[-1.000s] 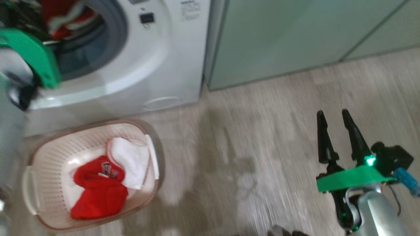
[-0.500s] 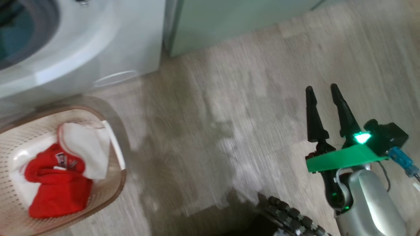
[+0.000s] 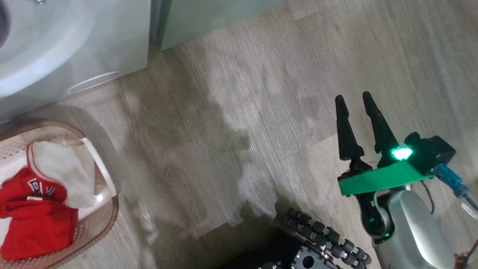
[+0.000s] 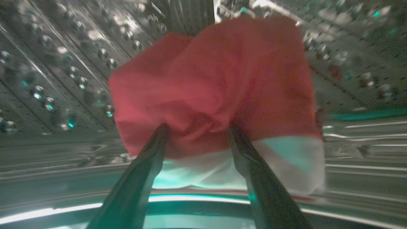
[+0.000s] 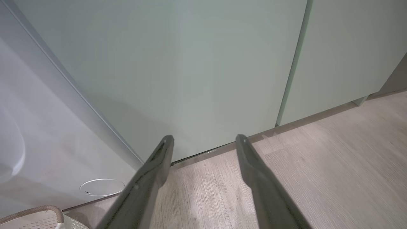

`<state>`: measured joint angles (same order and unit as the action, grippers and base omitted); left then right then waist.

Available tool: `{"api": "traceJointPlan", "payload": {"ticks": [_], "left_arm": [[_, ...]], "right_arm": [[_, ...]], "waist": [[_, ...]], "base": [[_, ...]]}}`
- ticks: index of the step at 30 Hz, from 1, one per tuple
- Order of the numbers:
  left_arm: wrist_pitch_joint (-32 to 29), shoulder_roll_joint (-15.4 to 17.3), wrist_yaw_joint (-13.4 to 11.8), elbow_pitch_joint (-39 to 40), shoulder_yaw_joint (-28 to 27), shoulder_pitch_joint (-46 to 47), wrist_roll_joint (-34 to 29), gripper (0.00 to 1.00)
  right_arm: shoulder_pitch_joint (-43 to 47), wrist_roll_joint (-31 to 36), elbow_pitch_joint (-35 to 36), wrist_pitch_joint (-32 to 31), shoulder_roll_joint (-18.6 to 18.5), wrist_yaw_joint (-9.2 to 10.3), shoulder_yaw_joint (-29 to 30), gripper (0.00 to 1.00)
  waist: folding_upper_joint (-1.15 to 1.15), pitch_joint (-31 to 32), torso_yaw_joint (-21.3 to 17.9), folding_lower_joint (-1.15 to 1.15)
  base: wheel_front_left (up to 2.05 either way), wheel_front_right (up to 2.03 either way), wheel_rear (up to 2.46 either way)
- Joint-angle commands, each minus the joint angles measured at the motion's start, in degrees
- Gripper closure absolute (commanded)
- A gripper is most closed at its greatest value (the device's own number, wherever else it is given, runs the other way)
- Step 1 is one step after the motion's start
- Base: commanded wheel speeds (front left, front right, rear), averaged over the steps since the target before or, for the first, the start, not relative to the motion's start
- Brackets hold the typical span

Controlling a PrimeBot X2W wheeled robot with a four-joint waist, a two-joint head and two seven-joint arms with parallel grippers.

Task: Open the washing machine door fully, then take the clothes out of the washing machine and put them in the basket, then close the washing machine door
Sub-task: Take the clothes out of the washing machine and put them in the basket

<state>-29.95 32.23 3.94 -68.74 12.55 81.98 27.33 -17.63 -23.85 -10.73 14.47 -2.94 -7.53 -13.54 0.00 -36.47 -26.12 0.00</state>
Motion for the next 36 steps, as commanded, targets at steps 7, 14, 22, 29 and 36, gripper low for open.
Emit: {"api": "traceJointPlan", "payload": {"ticks": [7,14,22,29,36], "left_arm": [[-1.89,2.71,-1.97,-1.25,0.68,1.74,-0.55,0.00],[-0.44,1.84,-0.90,-1.80,1.16,0.90,-0.05,1.00],[4.45,-0.77,1.61,-1.59,1.03,-2.43,1.81,1.00],[10.26,-4.93,3.22,-0.46,1.58,-9.55,4.03,1.00],[13.33,-8.70,3.51,3.65,3.69,-17.22,7.19,1.00]], "right_arm": [[0.30,-0.73,1.40,0.53,0.06,0.04,-1.24,0.00],[0.25,-0.57,1.10,0.53,0.06,0.04,-0.88,0.00],[1.40,0.98,0.50,0.53,0.06,0.04,1.23,0.00],[3.83,3.52,-0.02,0.53,0.06,0.04,3.99,0.00],[5.93,5.12,-0.24,0.53,-0.53,0.04,5.69,0.00]], "waist": [[0.00,-0.59,-0.84,0.00],[0.00,-0.02,-0.20,0.00],[0.00,4.07,2.93,0.00],[0.00,10.98,8.02,0.00],[0.00,16.60,12.88,0.00]], "base": [[0.00,0.00,0.00],[0.00,0.00,0.00],[0.00,0.00,0.00],[0.00,0.00,0.00],[0.00,0.00,0.00]]}}
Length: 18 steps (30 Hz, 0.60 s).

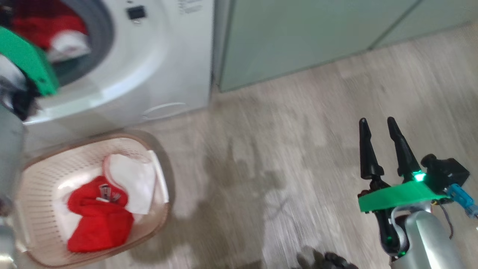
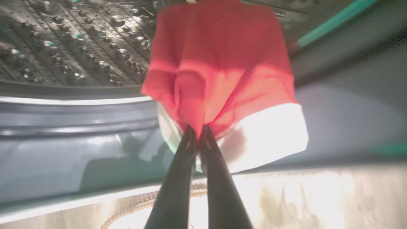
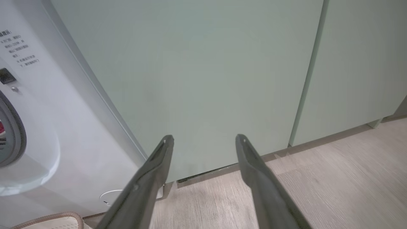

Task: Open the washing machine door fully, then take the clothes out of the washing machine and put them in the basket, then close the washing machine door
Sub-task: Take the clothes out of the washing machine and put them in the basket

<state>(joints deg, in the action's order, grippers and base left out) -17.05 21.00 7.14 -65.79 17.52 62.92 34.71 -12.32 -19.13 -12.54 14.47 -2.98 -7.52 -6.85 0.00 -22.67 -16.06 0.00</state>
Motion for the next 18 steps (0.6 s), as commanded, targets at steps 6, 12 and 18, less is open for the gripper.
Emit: {"api": "traceJointPlan", "payload": {"ticks": [6,12,18], "left_arm": [[2.49,1.79,0.34,8.06,2.45,-7.27,3.91,1.00],[4.60,0.23,0.34,12.67,7.57,-18.44,5.12,1.00],[6.59,-2.89,-0.38,11.74,11.18,-26.72,3.47,1.00]], "right_arm": [[2.71,0.64,1.48,0.53,-1.74,0.03,-0.15,0.00],[5.63,0.44,1.30,0.53,-2.59,0.03,0.91,0.00],[7.94,0.04,1.44,0.53,-3.49,0.03,1.39,0.00]], "waist": [[0.00,6.99,6.54,0.00],[0.00,11.04,9.41,0.00],[0.00,13.78,10.92,0.00]], "base": [[0.00,0.00,0.00],[0.00,0.00,0.00],[0.00,0.00,0.00]]}}
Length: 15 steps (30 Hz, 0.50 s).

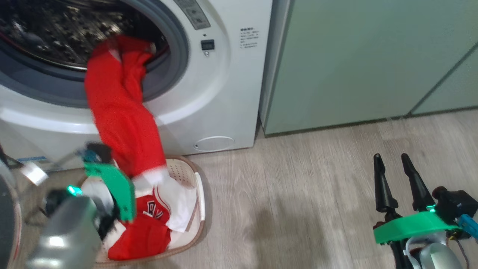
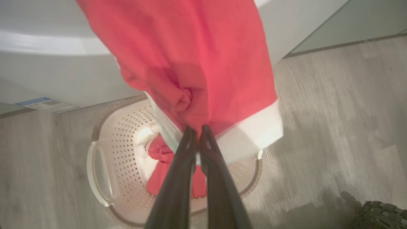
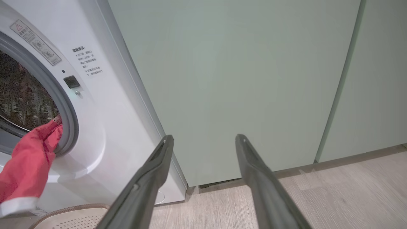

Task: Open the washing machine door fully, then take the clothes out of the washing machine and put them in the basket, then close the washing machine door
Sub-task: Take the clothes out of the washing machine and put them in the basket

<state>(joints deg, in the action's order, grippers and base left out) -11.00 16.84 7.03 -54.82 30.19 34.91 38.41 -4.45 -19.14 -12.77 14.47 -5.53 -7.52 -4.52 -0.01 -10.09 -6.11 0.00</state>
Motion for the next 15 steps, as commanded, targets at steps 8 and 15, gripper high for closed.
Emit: {"api": "traceJointPlan", "payload": {"ticks": [8,15], "left_arm": [[0.01,-2.90,-1.10,-6.96,1.46,-4.57,-0.67,1.00],[-0.18,-3.60,-0.96,-14.09,1.54,-3.96,0.19,1.00]], "right_arm": [[0.15,-0.33,1.94,0.53,-2.42,0.03,-1.75,0.00],[-1.20,-0.19,2.47,0.53,-2.80,0.03,-2.39,0.00]], "waist": [[0.01,0.92,0.16,0.00],[0.01,-2.67,-2.08,0.00]], "base": [[0.00,0.00,0.00],[0.00,0.00,0.00]]}}
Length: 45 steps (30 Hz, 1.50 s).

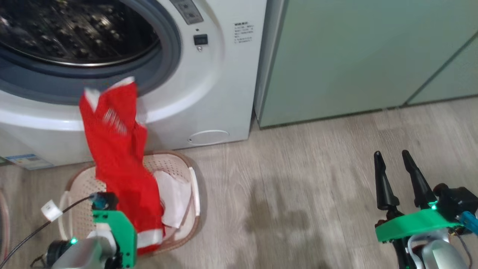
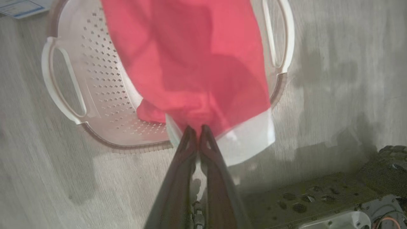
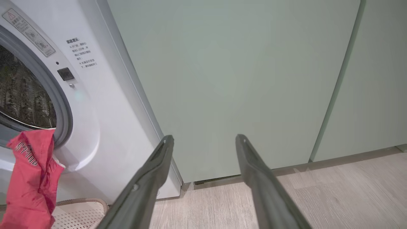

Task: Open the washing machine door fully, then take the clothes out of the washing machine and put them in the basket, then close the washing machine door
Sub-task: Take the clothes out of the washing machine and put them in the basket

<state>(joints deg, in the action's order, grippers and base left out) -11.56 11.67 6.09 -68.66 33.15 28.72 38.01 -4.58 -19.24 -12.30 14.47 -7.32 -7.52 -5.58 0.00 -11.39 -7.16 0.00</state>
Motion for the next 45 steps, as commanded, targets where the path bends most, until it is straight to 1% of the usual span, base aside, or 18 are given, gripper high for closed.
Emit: {"api": "traceJointPlan", "payload": {"ticks": [1,5,8,13,16,23,24,25,31,37,39,42,45], "left_arm": [[-0.08,1.53,-0.07,-1.14,-1.46,2.38,0.74,1.00],[-1.61,1.67,-0.20,-2.88,-2.02,2.95,1.65,1.00],[-1.45,2.26,-1.07,-3.74,-2.63,3.53,2.25,1.00],[2.25,3.27,-2.92,-4.28,-3.52,5.36,2.66,1.00],[4.76,3.46,-3.85,-4.43,-3.54,7.06,2.40,1.00],[7.19,2.98,-4.32,-4.83,-3.53,9.25,2.52,1.00],[8.19,2.88,-4.25,-4.87,-4.01,9.24,3.01,0.62],[9.07,2.72,-4.21,-4.90,-4.33,9.12,3.35,0.00],[15.73,2.04,-3.44,-5.02,-5.39,8.56,4.41,0.00],[23.70,1.85,-1.48,-4.51,-5.86,8.32,4.75,0.00],[25.42,2.07,-0.84,-3.61,-6.43,8.08,5.06,0.00],[26.43,2.75,-0.18,-1.23,-7.37,7.12,4.98,0.00],[26.52,4.28,-0.44,5.69,-10.97,5.38,4.16,0.00]], "right_arm": [[-1.29,-0.05,2.06,0.53,-0.97,0.03,-1.37,0.00],[-2.17,0.07,2.33,0.53,-0.72,0.03,-1.64,0.00],[-3.09,0.22,2.59,0.53,-0.37,0.03,-1.87,0.00],[-4.41,0.37,2.95,0.53,-0.01,0.03,-2.04,0.00],[-5.04,0.45,3.24,0.53,0.12,0.03,-1.76,0.00],[-6.12,0.85,3.17,0.53,0.39,0.03,-1.73,0.00],[-6.24,0.90,3.11,0.53,0.40,0.03,-1.71,0.00],[-6.27,1.03,3.08,0.53,0.48,0.03,-1.67,0.00],[-5.40,0.92,2.49,0.53,0.26,0.03,-1.26,0.00],[-3.52,0.53,2.23,0.53,0.29,0.03,-0.76,0.00],[-2.74,0.45,2.12,0.53,0.33,0.03,-0.59,0.00],[-1.30,0.33,2.09,0.53,0.35,0.03,-0.12,0.00],[0.31,0.22,2.08,0.53,0.25,0.03,0.62,0.00]], "waist": [[0.00,-2.05,-1.40,0.00],[0.00,-4.53,-2.66,0.00],[0.00,-6.70,-3.84,0.00],[0.00,-9.99,-5.41,0.00],[0.00,-11.68,-5.70,0.00],[0.00,-12.99,-5.56,0.00],[0.00,-12.78,-5.48,0.00],[0.00,-12.43,-5.37,0.00],[0.00,-8.64,-4.08,0.00],[0.00,-3.35,-2.56,0.00],[0.00,-1.42,-2.15,0.00],[0.00,1.52,-1.56,0.00],[0.00,4.13,-0.76,0.00]], "base": [[0.00,0.00,0.00],[0.00,0.00,0.00],[0.00,0.00,0.00],[0.00,0.00,0.00],[0.00,0.00,0.00],[0.00,0.00,0.00],[0.00,0.00,0.00],[0.00,0.00,0.00],[0.00,0.00,0.00],[0.00,0.00,0.00],[0.00,0.00,0.00],[0.00,0.00,0.00],[0.00,0.00,0.00]]}}
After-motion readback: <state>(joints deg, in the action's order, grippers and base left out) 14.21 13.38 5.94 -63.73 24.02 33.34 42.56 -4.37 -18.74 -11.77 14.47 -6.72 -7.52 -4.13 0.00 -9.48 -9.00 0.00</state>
